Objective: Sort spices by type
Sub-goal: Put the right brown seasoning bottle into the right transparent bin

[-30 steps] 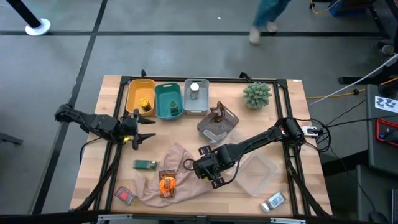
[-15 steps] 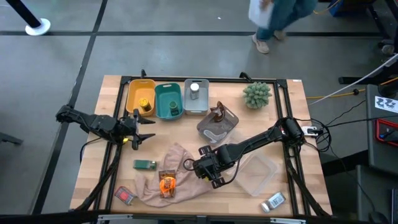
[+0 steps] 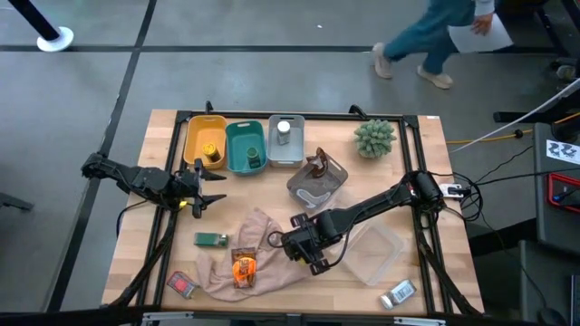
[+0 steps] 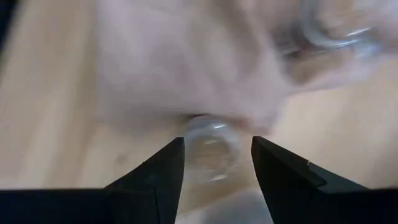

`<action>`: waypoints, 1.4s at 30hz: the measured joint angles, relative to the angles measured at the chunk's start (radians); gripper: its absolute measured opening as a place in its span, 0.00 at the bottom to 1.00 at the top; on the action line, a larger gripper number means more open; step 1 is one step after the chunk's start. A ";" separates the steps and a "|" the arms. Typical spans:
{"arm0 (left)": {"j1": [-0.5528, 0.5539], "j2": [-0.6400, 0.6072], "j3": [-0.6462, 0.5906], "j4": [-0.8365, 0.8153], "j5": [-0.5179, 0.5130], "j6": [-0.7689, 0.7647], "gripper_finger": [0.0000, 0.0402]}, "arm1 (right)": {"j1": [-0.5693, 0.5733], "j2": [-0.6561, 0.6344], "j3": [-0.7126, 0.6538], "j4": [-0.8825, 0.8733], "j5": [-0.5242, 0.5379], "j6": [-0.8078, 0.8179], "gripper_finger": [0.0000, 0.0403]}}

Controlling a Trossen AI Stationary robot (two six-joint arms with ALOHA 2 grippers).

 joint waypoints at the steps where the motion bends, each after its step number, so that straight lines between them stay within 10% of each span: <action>1: 0.000 0.000 0.000 0.000 0.000 0.000 0.63 | 0.000 0.000 0.000 -0.004 -0.044 0.003 0.46; 18: 0.000 0.000 0.000 -0.002 0.000 0.000 0.63 | 0.001 -0.001 0.000 0.001 -0.017 0.078 0.47; 31: 0.000 0.000 0.000 -0.002 0.000 0.000 0.63 | 0.000 -0.001 0.000 -0.023 0.020 0.053 0.80; 42: 0.000 0.001 -0.001 -0.001 -0.001 0.000 0.64 | -0.001 0.041 -0.009 -0.010 -0.011 0.046 0.79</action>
